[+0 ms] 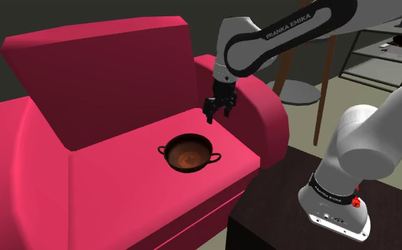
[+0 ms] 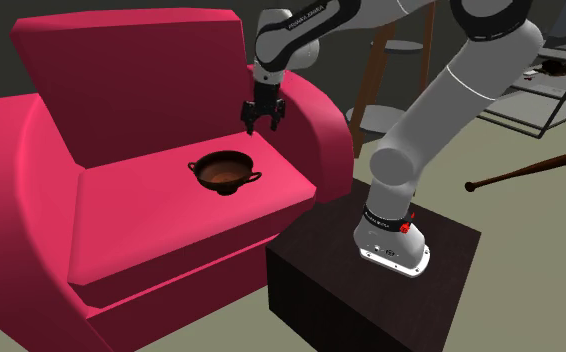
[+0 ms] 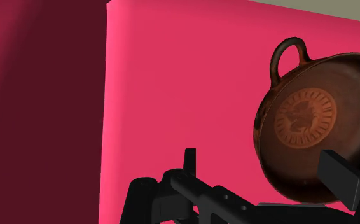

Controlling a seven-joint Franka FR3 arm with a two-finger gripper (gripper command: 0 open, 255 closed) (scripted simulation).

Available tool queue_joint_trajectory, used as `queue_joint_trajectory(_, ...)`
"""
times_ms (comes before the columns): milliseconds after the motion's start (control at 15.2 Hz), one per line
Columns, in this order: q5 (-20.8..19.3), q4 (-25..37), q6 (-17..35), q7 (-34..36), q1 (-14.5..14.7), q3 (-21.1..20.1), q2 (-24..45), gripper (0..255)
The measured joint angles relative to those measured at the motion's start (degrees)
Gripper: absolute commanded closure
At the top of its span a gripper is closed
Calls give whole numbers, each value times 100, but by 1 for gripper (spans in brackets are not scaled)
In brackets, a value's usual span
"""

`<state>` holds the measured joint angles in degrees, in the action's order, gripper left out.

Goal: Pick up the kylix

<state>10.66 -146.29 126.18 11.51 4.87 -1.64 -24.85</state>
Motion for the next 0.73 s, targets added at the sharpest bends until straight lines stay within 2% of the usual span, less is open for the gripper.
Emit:
queue_joint_trajectory(396, 672, 261, 1057, -135, 302, -53, 1235, 0)
queue_joint_trajectory(726, 919, 177, 1574, -329, 376, -53, 1663, 0)
